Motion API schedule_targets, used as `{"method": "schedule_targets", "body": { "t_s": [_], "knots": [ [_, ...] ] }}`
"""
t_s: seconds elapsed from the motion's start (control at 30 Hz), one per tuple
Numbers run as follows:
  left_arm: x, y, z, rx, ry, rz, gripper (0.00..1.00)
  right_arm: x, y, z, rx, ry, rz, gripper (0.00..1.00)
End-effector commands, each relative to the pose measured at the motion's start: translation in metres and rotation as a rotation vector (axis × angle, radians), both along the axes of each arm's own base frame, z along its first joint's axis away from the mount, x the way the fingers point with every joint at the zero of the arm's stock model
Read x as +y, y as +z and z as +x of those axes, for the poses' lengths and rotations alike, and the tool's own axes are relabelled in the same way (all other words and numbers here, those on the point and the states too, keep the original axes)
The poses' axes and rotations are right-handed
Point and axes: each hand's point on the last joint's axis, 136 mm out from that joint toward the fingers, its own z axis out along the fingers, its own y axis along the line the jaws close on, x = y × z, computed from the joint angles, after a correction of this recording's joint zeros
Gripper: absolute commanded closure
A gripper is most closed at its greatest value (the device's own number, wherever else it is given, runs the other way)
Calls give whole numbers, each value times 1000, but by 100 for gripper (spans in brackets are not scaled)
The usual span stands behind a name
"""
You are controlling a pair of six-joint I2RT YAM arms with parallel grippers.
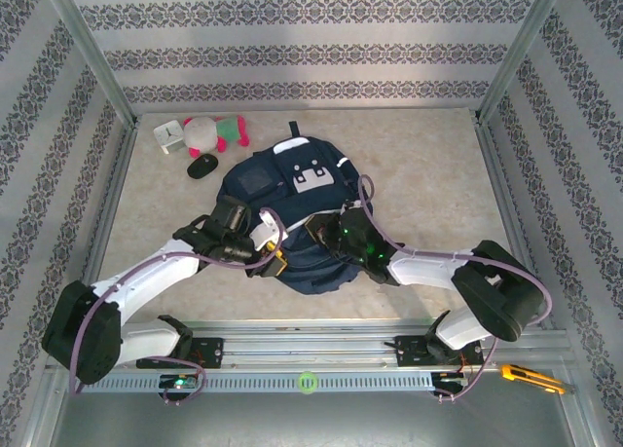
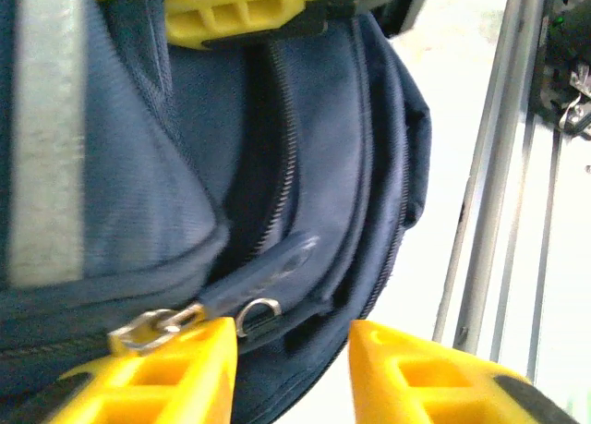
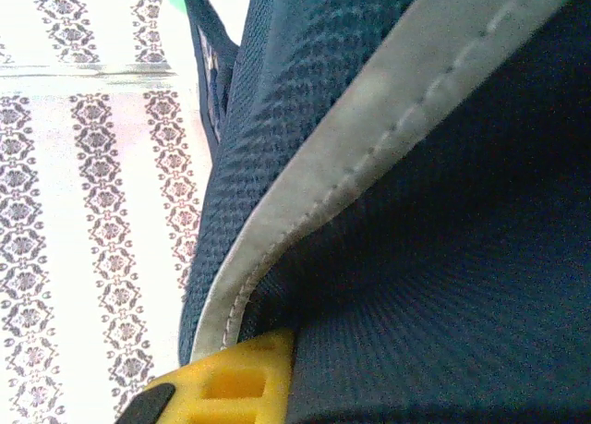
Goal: Pack the student bag
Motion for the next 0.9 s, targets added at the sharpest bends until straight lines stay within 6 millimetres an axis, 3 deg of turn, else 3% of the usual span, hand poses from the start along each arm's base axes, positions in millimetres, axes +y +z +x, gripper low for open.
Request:
{"method": "schedule_targets", "body": {
  "t_s": [0.0, 0.13, 0.37, 0.53, 0.63, 0.7, 0.87],
  "knots": [
    [-4, 37, 9, -160, -14, -37, 48, -17, 18, 5, -52, 38, -2, 92],
    [5, 54, 22, -382, -58, 29, 31, -40, 10, 5, -20, 144, -77, 91],
    [8, 51, 62, -600, -145, 191, 20, -78, 18, 25, -38, 246, -142, 89],
    [-3, 45, 83, -648, -210, 219, 15, -95, 20, 29, -36, 283, -186, 73],
    [-10, 46, 90, -660, -221, 203, 15, -104, 23, 26, -37, 284, -218, 62],
    [-28, 41, 108, -690, -265, 169, 16, -117, 27, 11, -54, 274, -303, 55],
    [-43, 27, 120, -691, -314, 144, 20, -128, 27, -14, -98, 245, -379, 53]
  ]
}}
